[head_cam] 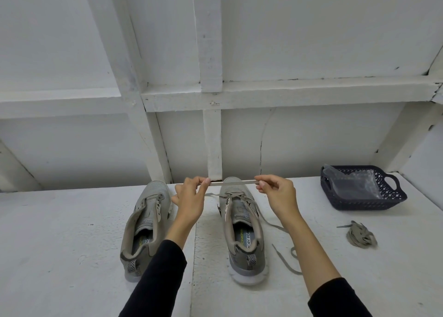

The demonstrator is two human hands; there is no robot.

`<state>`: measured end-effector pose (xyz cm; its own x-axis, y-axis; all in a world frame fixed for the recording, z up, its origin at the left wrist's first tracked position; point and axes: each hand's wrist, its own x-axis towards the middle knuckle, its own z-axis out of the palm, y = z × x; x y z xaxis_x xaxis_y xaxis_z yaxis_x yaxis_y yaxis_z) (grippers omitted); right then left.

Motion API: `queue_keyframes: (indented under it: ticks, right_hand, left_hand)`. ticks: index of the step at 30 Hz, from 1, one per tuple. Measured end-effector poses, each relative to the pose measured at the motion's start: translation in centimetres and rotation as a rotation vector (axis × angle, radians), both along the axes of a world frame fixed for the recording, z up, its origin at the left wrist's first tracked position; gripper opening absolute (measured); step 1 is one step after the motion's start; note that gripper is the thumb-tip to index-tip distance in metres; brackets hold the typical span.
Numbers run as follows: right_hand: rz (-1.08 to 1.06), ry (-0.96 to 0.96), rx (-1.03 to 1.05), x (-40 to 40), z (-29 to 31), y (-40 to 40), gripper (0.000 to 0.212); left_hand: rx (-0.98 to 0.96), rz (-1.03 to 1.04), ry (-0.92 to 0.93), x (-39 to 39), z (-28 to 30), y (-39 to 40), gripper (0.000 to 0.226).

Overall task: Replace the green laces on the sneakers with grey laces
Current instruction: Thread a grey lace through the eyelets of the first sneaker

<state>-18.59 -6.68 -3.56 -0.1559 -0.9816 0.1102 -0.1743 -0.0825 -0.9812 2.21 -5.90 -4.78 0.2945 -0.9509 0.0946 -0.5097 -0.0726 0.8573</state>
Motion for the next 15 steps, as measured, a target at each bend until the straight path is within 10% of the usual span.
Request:
queue_keyframes:
  ticks: [15]
  right_hand:
    - [-0.058, 0.134, -0.090, 0.8, 0.1, 0.5, 0.011]
  left_hand:
    - [0.029, -0.119, -0.202, -1.4, -0.8, -0.1, 0.018]
